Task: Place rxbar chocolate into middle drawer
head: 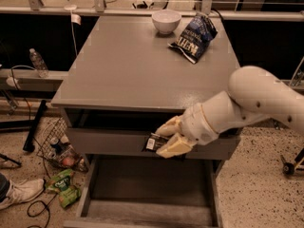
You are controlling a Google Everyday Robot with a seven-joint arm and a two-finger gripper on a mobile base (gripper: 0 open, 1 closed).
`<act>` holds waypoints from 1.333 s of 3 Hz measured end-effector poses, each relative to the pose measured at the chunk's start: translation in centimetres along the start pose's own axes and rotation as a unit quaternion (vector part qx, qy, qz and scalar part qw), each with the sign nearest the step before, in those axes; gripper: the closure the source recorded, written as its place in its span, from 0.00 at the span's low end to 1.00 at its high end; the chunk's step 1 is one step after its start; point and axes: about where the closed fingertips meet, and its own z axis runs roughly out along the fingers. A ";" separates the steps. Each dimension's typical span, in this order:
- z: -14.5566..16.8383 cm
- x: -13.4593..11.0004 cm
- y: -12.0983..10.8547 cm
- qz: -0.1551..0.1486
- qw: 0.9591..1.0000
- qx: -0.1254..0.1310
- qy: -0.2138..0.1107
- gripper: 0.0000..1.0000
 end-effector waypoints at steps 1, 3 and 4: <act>3.1 4.6 1.3 0.021 0.999 0.019 -0.043 1.00; 10.9 12.0 2.1 0.019 0.995 0.026 -0.089 1.00; 14.1 14.1 2.5 0.025 0.995 0.024 -0.091 1.00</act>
Offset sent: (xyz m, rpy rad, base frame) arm -0.0167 -0.0134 -0.1632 0.2233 -0.0173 -0.0797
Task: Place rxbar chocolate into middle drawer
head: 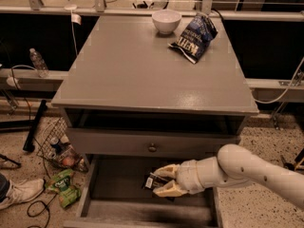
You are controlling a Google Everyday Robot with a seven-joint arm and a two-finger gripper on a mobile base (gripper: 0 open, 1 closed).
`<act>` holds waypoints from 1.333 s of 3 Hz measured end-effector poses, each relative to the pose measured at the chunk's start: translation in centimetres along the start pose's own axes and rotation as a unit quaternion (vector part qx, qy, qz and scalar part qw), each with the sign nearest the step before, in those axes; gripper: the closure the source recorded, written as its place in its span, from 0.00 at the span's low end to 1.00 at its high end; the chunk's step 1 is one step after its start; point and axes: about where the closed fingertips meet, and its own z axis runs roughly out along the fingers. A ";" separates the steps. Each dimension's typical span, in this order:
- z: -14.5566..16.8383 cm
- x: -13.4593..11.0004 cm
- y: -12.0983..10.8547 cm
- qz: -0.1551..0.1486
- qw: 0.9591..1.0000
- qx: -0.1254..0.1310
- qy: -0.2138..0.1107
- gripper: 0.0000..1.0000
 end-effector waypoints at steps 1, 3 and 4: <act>2.5 2.7 0.1 0.015 1.000 0.011 -0.018 1.00; 4.8 5.3 0.3 0.041 0.999 0.021 -0.030 0.74; 4.9 5.2 0.4 0.040 0.999 0.019 -0.030 0.51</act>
Offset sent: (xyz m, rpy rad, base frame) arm 0.0018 0.0082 -0.1130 0.0837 0.0742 -0.1587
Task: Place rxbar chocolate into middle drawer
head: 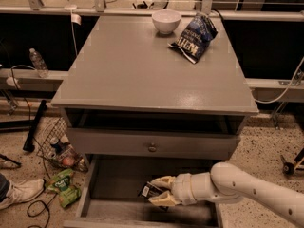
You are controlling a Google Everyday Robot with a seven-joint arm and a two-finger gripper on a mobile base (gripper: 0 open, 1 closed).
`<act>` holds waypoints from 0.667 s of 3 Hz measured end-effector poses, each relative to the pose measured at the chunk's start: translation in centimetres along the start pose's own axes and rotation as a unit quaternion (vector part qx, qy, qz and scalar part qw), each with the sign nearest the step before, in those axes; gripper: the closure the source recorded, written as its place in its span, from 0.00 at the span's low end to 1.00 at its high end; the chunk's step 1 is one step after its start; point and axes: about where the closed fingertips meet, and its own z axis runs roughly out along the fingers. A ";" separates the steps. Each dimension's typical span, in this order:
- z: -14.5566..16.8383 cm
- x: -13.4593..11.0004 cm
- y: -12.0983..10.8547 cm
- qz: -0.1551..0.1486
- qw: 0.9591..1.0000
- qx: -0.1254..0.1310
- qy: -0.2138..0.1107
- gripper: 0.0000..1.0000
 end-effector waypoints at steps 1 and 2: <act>0.2 -0.1 0.1 0.000 1.000 -0.002 -0.001 0.20; 0.3 -0.1 0.2 -0.001 1.000 -0.004 -0.001 0.00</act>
Offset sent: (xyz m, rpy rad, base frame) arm -0.0006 0.0013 -0.0002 0.0011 0.0010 0.0026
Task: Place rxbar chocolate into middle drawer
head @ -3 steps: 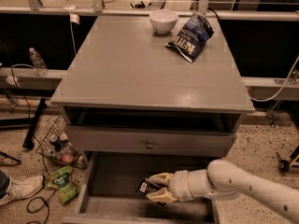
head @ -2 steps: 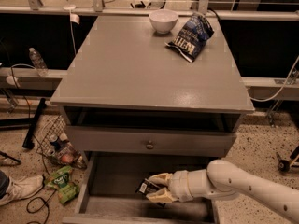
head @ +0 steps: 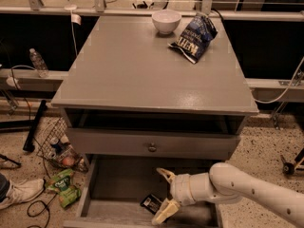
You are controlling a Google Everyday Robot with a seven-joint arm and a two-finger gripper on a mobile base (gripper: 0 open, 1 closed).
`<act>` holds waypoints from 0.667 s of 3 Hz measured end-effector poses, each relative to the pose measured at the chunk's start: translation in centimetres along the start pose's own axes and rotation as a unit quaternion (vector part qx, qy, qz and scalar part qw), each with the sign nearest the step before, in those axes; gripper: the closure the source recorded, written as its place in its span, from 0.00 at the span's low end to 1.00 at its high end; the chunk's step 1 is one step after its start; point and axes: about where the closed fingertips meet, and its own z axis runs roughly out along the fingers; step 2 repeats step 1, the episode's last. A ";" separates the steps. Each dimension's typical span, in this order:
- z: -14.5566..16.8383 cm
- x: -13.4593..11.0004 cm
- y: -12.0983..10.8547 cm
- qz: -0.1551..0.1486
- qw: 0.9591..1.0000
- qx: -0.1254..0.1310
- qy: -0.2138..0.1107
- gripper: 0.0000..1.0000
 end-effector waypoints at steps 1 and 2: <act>0.0 0.0 0.0 0.000 1.000 0.000 0.000 0.00; 0.0 0.0 0.0 0.000 1.000 0.000 0.000 0.00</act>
Offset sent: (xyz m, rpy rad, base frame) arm 0.0000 0.0000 0.0000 0.0000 0.0000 0.0000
